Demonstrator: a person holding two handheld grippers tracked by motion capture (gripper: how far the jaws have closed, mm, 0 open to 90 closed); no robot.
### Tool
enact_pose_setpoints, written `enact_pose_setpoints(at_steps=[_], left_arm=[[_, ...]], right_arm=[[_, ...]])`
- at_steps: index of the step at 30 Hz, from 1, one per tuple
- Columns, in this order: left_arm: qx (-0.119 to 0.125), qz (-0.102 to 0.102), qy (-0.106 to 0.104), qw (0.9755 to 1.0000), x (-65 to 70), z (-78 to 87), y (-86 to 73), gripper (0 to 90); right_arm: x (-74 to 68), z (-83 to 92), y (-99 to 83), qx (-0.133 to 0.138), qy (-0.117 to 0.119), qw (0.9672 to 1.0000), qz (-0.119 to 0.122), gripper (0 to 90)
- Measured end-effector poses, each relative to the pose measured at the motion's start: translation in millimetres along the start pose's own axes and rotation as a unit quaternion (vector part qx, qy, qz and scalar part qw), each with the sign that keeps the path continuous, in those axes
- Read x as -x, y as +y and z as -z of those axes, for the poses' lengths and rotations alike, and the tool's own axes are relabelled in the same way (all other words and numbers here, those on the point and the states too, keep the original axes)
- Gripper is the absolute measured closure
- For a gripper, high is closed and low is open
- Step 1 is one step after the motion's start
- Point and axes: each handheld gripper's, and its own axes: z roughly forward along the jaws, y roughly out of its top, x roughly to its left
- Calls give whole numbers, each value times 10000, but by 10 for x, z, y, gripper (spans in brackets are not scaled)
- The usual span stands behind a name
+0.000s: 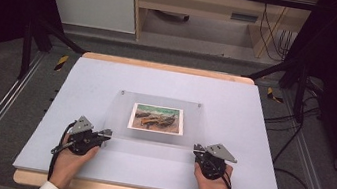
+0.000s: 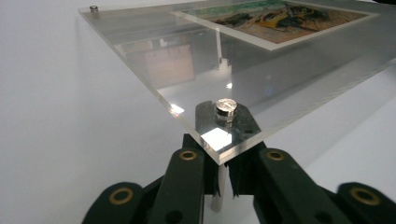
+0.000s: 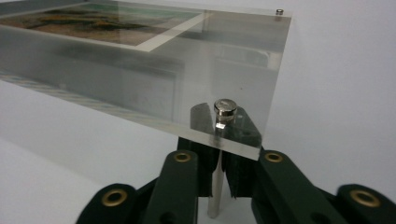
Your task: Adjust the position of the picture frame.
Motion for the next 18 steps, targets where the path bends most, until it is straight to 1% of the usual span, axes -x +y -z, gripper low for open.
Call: enact_pose_setpoints(at_steps=[1, 2, 3, 4, 5, 6, 7, 8, 9, 10, 11, 12, 13, 15, 16, 17, 18], left_arm=[[-21, 73, -49, 10000, -2, 4, 0, 665], [-81, 167, -76, 9998, 0, 18, -4, 582], [-91, 226, -104, 9997, -1, 32, -5, 516], [-96, 308, -156, 9994, -4, 54, -5, 467], [-101, 339, -214, 9991, -6, 75, -5, 414], [-128, 311, -267, 9991, -4, 89, -5, 368], [-160, 256, -225, 9993, 0, 104, -1, 329], [-116, 224, -137, 9996, 4, 125, 8, 306], [-31, 217, -65, 9997, 8, 145, 21, 276], [30, 228, -57, 9997, 5, 161, 39, 245], [83, 227, -69, 9997, 1, 175, 57, 221], [83, 227, -69, 9997, 1, 175, 57, 199], [176, 175, -102, 9996, -11, 193, 80, 165], [323, 222, -219, 9990, -28, 210, 99, 119], [323, 222, -219, 9990, -28, 210, 99, 101], [488, 255, -198, 9983, -36, 237, 121, 87], [576, 274, -202, 9978, -41, 248, 130, 85]], right_arm=[[6, 9, 2, -27, 8, 10000, 15, 677], [14, 18, 7, -106, 43, 9999, 35, 606], [27, 41, 10, -142, 15, 9999, 36, 544], [33, 59, 13, -133, 42, 9999, 18, 499], [42, 77, 19, -153, 104, 9998, 39, 436], [41, 99, 25, -195, 146, 9997, 44, 380], [34, 127, 26, -215, 174, 9996, 99, 333], [27, 150, 22, -245, 163, 9993, 231, 288], [17, 177, 19, -288, 121, 9990, 305, 239], [7, 209, 21, -297, 93, 9990, 332, 206], [6, 236, 23, -294, 87, 9987, 411, 183], [6, 236, 23, -294, 87, 9987, 411, 183], [18, 312, 37, -224, 51, 9985, 493, 162], [42, 360, 57, -97, 58, 9989, 459, 127], [60, 378, 67, -72, 79, 9990, 440, 104], [78, 390, 80, -54, 140, 9990, 424, 87], [85, 392, 86, -28, 166, 9990, 419, 78]])
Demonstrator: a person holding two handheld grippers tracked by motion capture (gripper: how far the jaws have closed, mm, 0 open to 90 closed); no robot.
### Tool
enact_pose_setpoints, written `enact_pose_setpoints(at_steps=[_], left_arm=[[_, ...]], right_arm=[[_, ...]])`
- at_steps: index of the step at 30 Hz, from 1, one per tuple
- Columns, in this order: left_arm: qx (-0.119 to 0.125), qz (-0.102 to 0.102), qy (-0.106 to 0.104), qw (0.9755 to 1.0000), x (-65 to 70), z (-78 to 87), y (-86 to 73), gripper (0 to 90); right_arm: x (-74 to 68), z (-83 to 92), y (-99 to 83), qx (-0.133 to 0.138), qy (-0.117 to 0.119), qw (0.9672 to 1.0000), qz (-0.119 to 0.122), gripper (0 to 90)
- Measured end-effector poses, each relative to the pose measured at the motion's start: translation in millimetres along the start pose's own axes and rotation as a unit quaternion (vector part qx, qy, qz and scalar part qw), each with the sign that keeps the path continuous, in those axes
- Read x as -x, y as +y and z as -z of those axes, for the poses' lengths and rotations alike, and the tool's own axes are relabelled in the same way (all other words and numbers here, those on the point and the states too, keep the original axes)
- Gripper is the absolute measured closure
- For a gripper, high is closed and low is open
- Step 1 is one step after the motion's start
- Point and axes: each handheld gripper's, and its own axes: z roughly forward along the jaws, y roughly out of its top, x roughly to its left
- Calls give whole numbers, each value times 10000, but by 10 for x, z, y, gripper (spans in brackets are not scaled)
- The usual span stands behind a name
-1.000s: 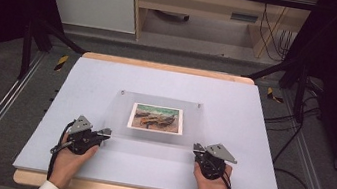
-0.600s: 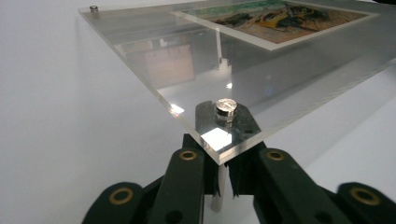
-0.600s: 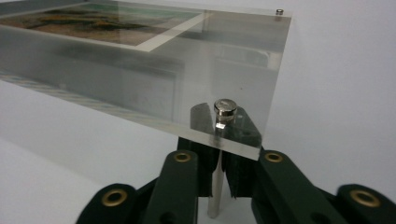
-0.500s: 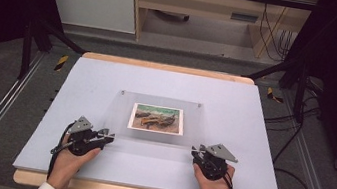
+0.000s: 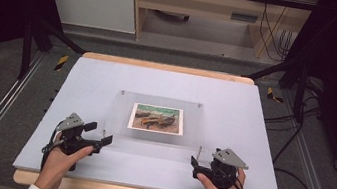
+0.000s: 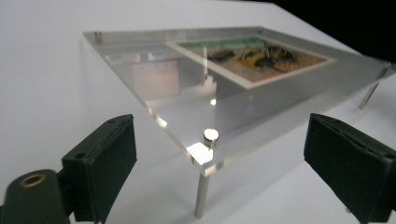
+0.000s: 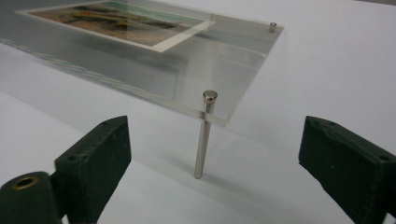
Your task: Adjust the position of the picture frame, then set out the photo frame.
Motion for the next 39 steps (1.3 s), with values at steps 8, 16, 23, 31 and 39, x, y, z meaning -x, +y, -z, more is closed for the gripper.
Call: enact_pose_setpoints(at_steps=[8, 16, 23, 31, 39], left_arm=[[313, -96, -13, 9995, -22, 61, 39, 66], [112, -244, -44, 9996, 42, 39, 60, 70], [-96, -350, -100, 9993, 80, 13, 152, 70], [-375, -313, 67, 9988, -7, -318, 357, 132], [-338, -475, 289, 9979, 123, -377, 168, 122]], right_arm=[[-18, 63, 79, 328, -105, 9992, 185, 102], [-18, 49, 80, 285, -217, 9992, 194, 119], [15, 21, 111, 259, -119, 9995, 160, 162], [112, -158, 448, 207, 300, 9984, 432, 313], [175, -388, 407, 179, 455, 9984, 268, 341]])
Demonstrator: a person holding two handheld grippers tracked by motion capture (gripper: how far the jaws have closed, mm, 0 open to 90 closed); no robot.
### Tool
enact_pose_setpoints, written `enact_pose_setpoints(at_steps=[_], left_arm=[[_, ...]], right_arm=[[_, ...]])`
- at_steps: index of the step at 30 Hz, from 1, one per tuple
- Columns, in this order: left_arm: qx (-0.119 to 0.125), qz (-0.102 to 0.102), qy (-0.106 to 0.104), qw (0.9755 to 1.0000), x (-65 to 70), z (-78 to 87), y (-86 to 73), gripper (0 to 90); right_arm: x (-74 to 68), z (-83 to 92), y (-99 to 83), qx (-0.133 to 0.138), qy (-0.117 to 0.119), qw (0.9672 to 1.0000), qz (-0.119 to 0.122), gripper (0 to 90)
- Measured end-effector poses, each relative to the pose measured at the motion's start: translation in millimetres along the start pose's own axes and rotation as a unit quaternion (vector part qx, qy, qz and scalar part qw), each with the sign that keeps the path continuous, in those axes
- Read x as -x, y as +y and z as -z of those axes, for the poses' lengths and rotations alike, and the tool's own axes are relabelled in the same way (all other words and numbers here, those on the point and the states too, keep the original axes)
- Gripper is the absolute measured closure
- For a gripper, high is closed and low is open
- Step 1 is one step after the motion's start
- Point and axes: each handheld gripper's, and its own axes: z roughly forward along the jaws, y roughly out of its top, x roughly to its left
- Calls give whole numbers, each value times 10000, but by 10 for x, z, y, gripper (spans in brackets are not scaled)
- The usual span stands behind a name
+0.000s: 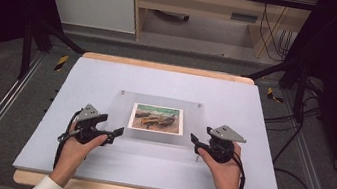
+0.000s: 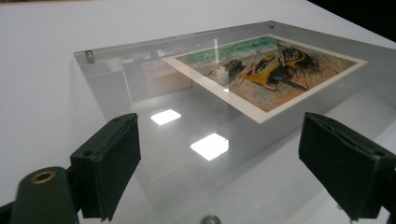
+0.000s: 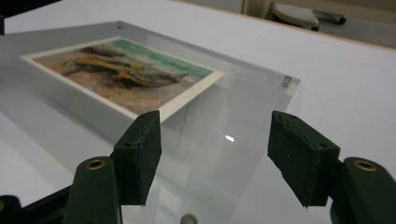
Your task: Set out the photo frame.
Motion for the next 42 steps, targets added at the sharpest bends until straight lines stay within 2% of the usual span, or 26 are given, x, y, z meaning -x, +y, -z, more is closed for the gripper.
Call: enact_pose_setpoints(at_steps=[3, 6, 8, 14, 18, 21, 23, 27, 35, 42], left_arm=[[118, 34, 85, 9999, 13, 27, 0, 119], [156, 81, 141, 9997, -15, 31, -1, 120], [191, 231, 123, 9995, -77, 45, -6, 121], [-14, 509, 35, 9987, -160, 13, -58, 131], [-43, 866, -140, 9961, -199, -21, -78, 125], [-55, 1011, -270, 9945, -210, -51, -84, 127], [-82, 1043, -286, 9941, -217, -59, -87, 116], [-122, 1375, -448, 9894, -278, -95, -107, 114], [-170, 1525, -662, 9859, -296, -165, -106, 119], [-191, 1518, -673, 9859, -305, -167, -103, 123]], right_arm=[[-9, -17, -65, -61, 210, 9995, -221, 328], [-8, -26, -65, -62, 220, 9993, -284, 316], [13, -31, -62, -54, 249, 9988, -415, 316], [54, -70, -73, -184, 336, 9976, -576, 280], [75, -104, -58, -243, 403, 9967, -666, 255], [85, -126, -50, -311, 444, 9959, -730, 236], [86, -130, -50, -333, 461, 9954, -777, 232], [126, -154, -52, -382, 563, 9937, -888, 219], [181, -195, -55, -515, 726, 9887, -1205, 198], [210, -196, -62, -572, 836, 9857, -1348, 196]])
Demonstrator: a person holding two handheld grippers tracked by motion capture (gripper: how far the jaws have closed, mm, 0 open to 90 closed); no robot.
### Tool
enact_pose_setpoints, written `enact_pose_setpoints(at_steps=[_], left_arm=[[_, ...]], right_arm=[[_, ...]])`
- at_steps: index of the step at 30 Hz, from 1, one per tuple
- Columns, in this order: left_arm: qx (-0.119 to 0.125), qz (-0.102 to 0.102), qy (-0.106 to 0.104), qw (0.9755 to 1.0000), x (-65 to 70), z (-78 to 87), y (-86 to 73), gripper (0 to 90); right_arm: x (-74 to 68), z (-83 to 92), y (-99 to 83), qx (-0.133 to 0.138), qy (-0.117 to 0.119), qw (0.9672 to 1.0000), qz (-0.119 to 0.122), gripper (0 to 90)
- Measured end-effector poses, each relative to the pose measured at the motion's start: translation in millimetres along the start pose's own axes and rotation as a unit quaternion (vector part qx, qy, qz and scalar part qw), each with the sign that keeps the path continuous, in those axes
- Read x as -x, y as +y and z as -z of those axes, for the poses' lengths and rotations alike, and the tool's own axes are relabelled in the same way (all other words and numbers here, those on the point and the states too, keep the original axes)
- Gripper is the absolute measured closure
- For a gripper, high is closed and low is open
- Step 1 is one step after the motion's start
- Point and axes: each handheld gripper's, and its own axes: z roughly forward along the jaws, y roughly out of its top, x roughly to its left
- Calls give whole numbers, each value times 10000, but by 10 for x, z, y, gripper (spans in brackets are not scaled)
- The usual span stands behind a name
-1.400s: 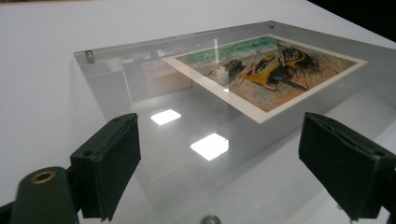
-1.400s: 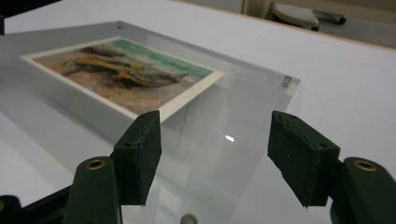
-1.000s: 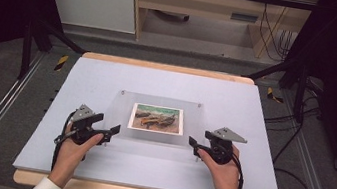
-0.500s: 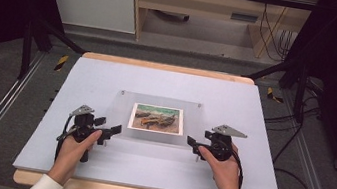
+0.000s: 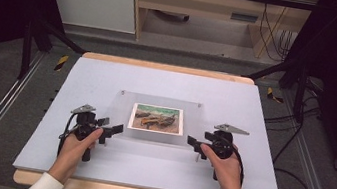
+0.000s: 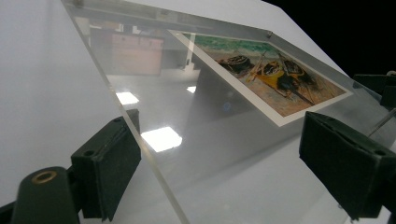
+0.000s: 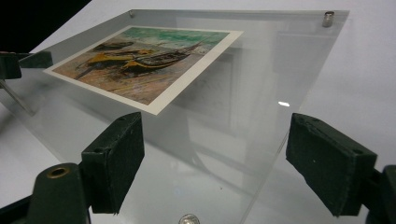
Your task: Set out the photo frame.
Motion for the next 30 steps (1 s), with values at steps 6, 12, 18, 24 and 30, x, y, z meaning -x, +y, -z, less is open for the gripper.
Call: enact_pose_setpoints(at_steps=[6, 12, 18, 24, 30], left_arm=[[-24, -13, -26, 10000, -13, -3, 9, 123], [-78, -15, -29, 10000, -16, -2, 23, 126], [-67, -3, -26, 10000, -40, -31, 39, 128], [-68, -9, -60, 10000, -50, -26, 39, 132], [-88, 100, -138, 9998, -100, 15, 49, 208]], right_arm=[[34, -8, 2, -65, 111, 9997, -188, 188], [50, -38, 12, -184, 171, 9989, -400, 156], [79, -56, 18, -233, 245, 9981, -515, 153], [61, -77, 23, -248, 211, 9975, -631, 163], [83, -53, 24, -250, 242, 9975, -621, 201]])
